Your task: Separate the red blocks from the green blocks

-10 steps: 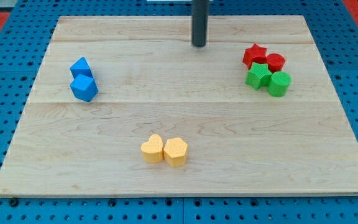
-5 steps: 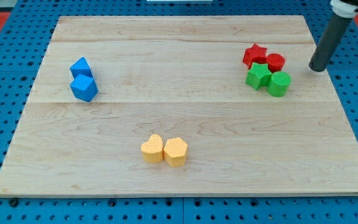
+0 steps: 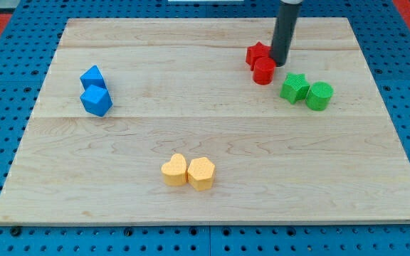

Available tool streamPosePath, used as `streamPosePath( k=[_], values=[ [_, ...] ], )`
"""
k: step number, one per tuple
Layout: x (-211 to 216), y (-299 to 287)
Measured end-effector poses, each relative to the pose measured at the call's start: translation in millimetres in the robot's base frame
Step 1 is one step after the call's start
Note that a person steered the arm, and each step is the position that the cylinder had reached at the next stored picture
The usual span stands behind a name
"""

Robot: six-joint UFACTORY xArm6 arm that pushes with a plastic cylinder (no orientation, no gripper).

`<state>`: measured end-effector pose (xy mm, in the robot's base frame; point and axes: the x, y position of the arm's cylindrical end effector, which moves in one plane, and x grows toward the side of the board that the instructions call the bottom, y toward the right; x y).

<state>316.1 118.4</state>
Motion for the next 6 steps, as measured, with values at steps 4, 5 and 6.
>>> streamPosePath(
  k=[4,5,6],
  values=[
    [-63.3,-48.3],
    [-42.3,-20.6],
    [-18.5,-10.7]
  ],
)
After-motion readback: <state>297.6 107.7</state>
